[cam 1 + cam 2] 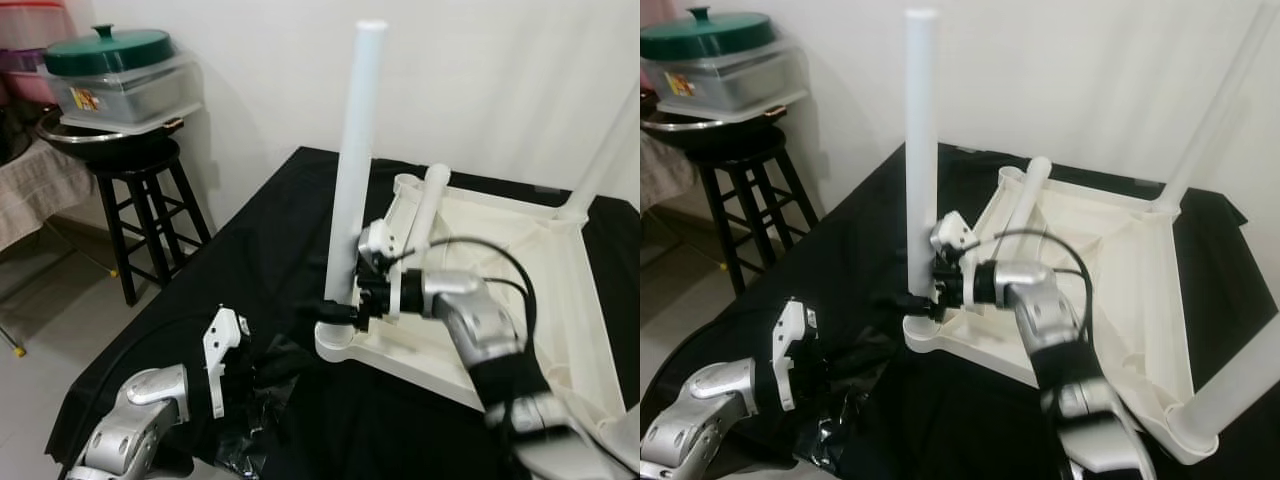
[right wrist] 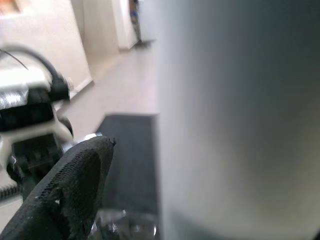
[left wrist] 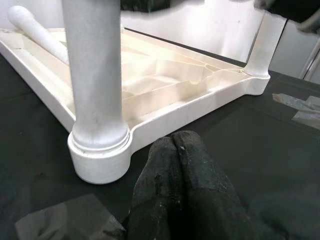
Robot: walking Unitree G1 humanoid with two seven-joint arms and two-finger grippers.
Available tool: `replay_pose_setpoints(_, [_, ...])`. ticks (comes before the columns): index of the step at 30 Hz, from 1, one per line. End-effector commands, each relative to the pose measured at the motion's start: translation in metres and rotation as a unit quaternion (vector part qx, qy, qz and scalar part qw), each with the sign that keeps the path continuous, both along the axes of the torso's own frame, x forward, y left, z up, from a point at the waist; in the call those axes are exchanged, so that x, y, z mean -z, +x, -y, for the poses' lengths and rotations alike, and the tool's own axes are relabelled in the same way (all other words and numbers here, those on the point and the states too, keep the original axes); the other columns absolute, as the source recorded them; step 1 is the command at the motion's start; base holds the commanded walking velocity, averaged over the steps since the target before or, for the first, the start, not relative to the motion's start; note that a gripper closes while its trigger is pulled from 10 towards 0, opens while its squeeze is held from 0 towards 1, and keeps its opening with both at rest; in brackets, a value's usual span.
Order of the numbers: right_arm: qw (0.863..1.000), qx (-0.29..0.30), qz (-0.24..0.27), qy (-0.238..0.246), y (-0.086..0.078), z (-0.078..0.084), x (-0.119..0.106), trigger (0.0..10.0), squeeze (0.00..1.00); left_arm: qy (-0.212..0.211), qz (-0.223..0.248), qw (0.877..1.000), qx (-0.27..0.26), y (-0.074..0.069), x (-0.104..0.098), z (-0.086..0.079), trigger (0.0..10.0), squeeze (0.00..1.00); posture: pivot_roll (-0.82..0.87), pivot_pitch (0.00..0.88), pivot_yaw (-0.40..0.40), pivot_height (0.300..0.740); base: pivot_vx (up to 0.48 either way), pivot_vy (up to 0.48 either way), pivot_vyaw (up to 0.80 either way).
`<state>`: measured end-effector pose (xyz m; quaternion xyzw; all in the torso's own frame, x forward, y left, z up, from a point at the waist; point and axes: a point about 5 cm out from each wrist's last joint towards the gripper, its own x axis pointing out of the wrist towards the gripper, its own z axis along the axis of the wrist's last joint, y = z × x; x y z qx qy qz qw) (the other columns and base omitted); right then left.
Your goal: Building children table
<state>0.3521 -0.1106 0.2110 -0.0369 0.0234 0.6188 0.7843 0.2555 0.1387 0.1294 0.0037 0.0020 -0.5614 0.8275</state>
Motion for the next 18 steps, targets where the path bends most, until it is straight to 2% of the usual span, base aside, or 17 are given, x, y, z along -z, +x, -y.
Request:
replay_pose_setpoints(1, [1.0,-0.008,-0.01,0.004,-0.001,-0.001,0.005,10.0,0.0,0.008,0.0,1.0,0.003,0.0,0.001,0.001,10.0,0.0,-0.04,0.0,-0.05,0.74,0.0,0.0,0.0])
replay_pose_setpoints(2, [1.0,-0.012,-0.015,0.005,0.002,0.001,0.005,10.0,0.0,0.008,0.0,1.0,0.003,0.0,0.001,0.001,10.0,0.0,-0.04,0.0,-0.052,0.74,0.0,0.0,0.0])
replay_pose_setpoints(3, [1.0,-0.011,-0.018,0.005,0.004,0.003,0.006,1.0,0.0,0.008,0.0,1.0,0.003,0.0,0.0,0.002,10.0,0.0,-0.04,0.0,-0.054,0.74,0.0,0.0,0.0])
replay_pose_setpoints(7, [1.0,-0.012,-0.019,0.006,0.005,0.004,0.006,1.0,0.0,0.008,0.0,1.0,0.003,0.0,0.0,0.002,10.0,0.0,-0.04,0.0,-0.056,0.74,0.0,0.0,0.0])
replay_pose_setpoints(8, [1.0,-0.014,-0.02,0.012,0.005,0.006,0.006,0.0,0.0,0.007,0.0,1.0,0.003,0.0,0.0,0.002,10.0,0.0,-0.04,0.0,-0.055,0.74,0.0,0.0,0.0])
replay_pose_setpoints(10, [1.0,-0.008,-0.016,0.025,0.003,0.009,0.006,0.0,0.0,0.007,0.001,1.0,0.003,0.0,0.0,0.001,10.0,0.0,-0.04,0.0,-0.052,0.74,0.0,0.0,0.0])
replay_pose_setpoints(18, [0.999,0.032,0.001,0.028,0.002,0.013,0.01,0.0,0.0,0.006,0.001,1.0,0.002,-0.001,0.0,0.0,10.0,0.0,-0.05,0.0,-0.053,0.74,0.0,0.0,0.0])
